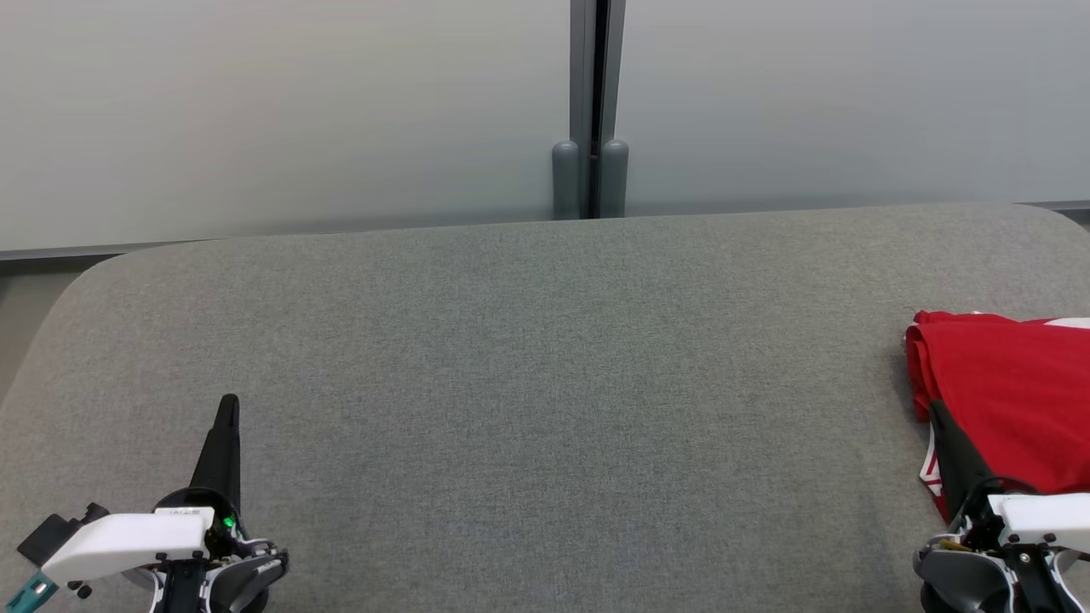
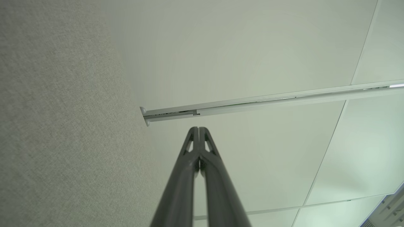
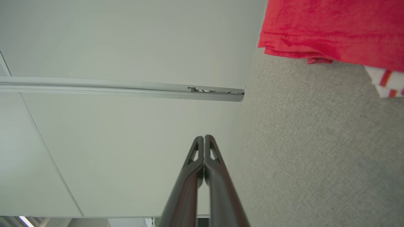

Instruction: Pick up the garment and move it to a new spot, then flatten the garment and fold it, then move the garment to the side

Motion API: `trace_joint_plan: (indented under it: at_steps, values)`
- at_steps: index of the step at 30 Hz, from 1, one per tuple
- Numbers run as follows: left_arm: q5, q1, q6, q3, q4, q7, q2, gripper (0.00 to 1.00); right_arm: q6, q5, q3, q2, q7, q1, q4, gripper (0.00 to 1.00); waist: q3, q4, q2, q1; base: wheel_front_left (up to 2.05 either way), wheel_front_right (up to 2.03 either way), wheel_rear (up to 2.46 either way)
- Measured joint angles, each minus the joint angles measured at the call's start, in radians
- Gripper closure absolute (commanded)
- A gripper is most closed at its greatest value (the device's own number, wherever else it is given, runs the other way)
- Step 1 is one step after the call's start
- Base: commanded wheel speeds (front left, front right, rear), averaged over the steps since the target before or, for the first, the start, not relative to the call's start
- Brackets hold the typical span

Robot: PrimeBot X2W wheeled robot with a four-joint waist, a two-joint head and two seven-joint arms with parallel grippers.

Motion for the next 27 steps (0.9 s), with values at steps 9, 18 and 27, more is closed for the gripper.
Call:
trace_joint_plan:
  at_steps: [9, 18, 27]
  values:
    - [-0.056, -0.01, -0.001, 0.006, 0.0, 0.016, 0.0, 1.0, 0.0, 0.051, -0.008, 0.004, 0.016, -0.006, 0.0, 1.0, 0.004, -0.002, 0.0, 0.0, 0.0, 0.0, 0.0]
    - [-0.059, -0.012, -0.002, 0.006, -0.001, 0.016, -0.001, 1.0, 0.0, 0.056, -0.009, 0.005, 0.016, -0.006, 0.001, 1.0, 0.005, -0.002, 0.0, -0.0001, 0.0, 0.0, 0.0]
    - [-0.059, -0.012, -0.002, 0.006, -0.001, 0.016, -0.001, 1.0, 0.0, 0.057, -0.009, 0.005, 0.016, -0.006, 0.001, 1.0, 0.005, -0.002, 0.0, 0.0, 0.0, 0.0, 0.0]
